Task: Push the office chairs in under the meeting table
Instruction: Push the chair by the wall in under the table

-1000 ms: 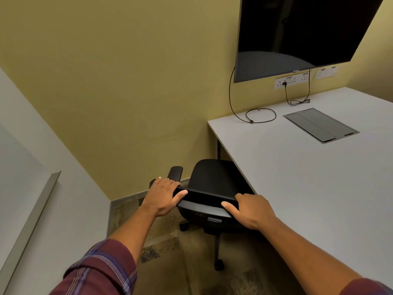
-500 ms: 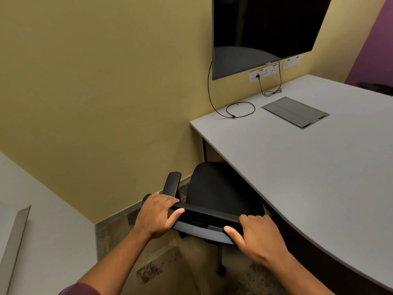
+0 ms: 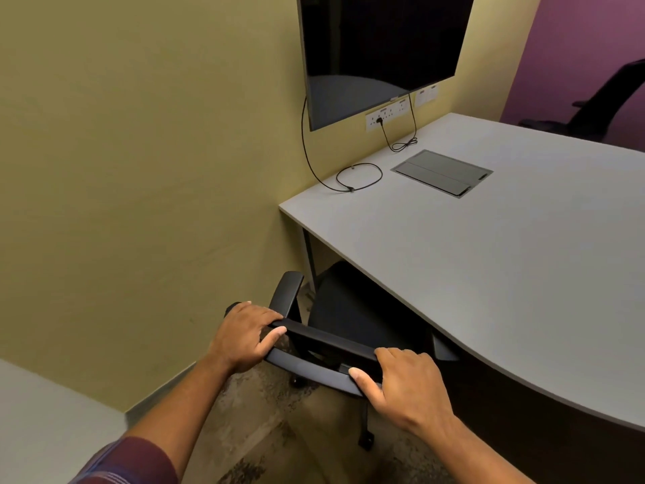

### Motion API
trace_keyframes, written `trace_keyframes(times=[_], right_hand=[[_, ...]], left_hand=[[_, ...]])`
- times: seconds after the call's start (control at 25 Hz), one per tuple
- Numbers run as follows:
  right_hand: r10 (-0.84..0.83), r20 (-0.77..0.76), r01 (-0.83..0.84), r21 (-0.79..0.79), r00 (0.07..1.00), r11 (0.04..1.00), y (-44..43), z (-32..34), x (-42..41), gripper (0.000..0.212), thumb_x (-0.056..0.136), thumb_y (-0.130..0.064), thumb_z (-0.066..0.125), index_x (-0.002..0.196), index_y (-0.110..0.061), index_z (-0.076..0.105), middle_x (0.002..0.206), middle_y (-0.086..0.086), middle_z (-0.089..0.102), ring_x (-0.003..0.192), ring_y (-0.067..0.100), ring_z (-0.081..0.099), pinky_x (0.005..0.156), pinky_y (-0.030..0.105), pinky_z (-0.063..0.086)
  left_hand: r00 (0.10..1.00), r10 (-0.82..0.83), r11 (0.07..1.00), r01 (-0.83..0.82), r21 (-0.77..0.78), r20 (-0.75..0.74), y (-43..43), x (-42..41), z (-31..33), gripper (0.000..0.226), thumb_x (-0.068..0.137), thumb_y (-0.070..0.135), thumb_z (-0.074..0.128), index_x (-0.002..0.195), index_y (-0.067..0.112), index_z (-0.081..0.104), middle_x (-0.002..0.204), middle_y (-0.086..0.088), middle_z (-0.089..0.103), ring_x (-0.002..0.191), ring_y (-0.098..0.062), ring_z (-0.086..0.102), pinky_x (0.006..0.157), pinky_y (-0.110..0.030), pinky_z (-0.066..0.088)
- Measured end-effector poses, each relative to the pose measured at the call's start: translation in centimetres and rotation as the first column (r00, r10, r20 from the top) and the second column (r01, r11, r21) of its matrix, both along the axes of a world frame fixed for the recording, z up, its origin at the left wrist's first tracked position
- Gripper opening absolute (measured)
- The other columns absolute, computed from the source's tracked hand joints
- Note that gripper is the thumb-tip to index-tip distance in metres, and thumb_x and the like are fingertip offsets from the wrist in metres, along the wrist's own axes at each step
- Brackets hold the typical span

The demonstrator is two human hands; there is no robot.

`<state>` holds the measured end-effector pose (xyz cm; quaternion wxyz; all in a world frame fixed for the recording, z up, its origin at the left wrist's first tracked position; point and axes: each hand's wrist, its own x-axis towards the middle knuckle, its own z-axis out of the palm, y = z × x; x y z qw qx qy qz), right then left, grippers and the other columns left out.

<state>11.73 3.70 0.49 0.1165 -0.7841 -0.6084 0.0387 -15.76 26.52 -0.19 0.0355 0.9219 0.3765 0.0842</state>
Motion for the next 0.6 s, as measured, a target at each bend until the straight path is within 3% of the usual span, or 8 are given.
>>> trace_keyframes(times=[0.16,0.28,0.4,0.6], right_hand=[[0.034,-0.019,-0.033,0.037,0.999,0.999,2.8,-0.7,-0.7,0.07,0.092,-0.094,0.017,0.076,-0.031,0.045,0.066,-0.014,0.04,0.058,0.008,0.038,0.061,0.036,0.035],[0.058,-0.056,-0.056,0.03,0.997,0.998,5.6,-0.8,0.3,0.072,0.089,-0.097,0.015,0.084,-0.031,0.045,0.074,-0.011,0.045,0.063,0.012,0.041,0.063,0.037,0.034],[0.058,-0.06,-0.056,0.042,0.997,0.998,7.9,-1.3,0.7,0.074,0.089,-0.097,0.015,0.084,-0.029,0.045,0.075,-0.008,0.047,0.064,0.015,0.044,0.063,0.038,0.036],[0.04,-0.066,-0.039,0.018,0.997,0.999,11.5,-1.3,2.4,0.085,0.085,-0.098,0.007,0.094,-0.027,0.051,0.086,-0.005,0.057,0.074,0.016,0.053,0.069,0.038,0.039]], left_hand=[[0.999,0.028,0.998,-0.031,-0.05,-0.044,3.6,0.4,0.5,0.073,0.104,0.056,0.018,0.137,0.025,0.075,0.141,0.005,0.073,0.138,-0.02,0.061,0.127,-0.045,0.029],[0.992,0.087,0.991,-0.096,-0.097,-0.092,6.7,2.4,1.3,0.085,0.1,0.059,0.004,0.15,0.027,0.065,0.156,0.008,0.062,0.154,-0.015,0.044,0.135,-0.042,0.013],[0.981,0.132,0.982,-0.15,-0.119,-0.143,8.8,4.1,1.8,0.076,0.104,0.054,0.008,0.158,0.029,0.055,0.168,0.01,0.05,0.163,-0.014,0.028,0.137,-0.041,0.003],[0.963,0.187,0.969,-0.213,-0.122,-0.196,12.5,7.3,1.9,0.054,0.12,0.042,0.021,0.167,0.027,0.042,0.178,0.005,0.031,0.169,-0.018,0.009,0.137,-0.045,-0.003]])
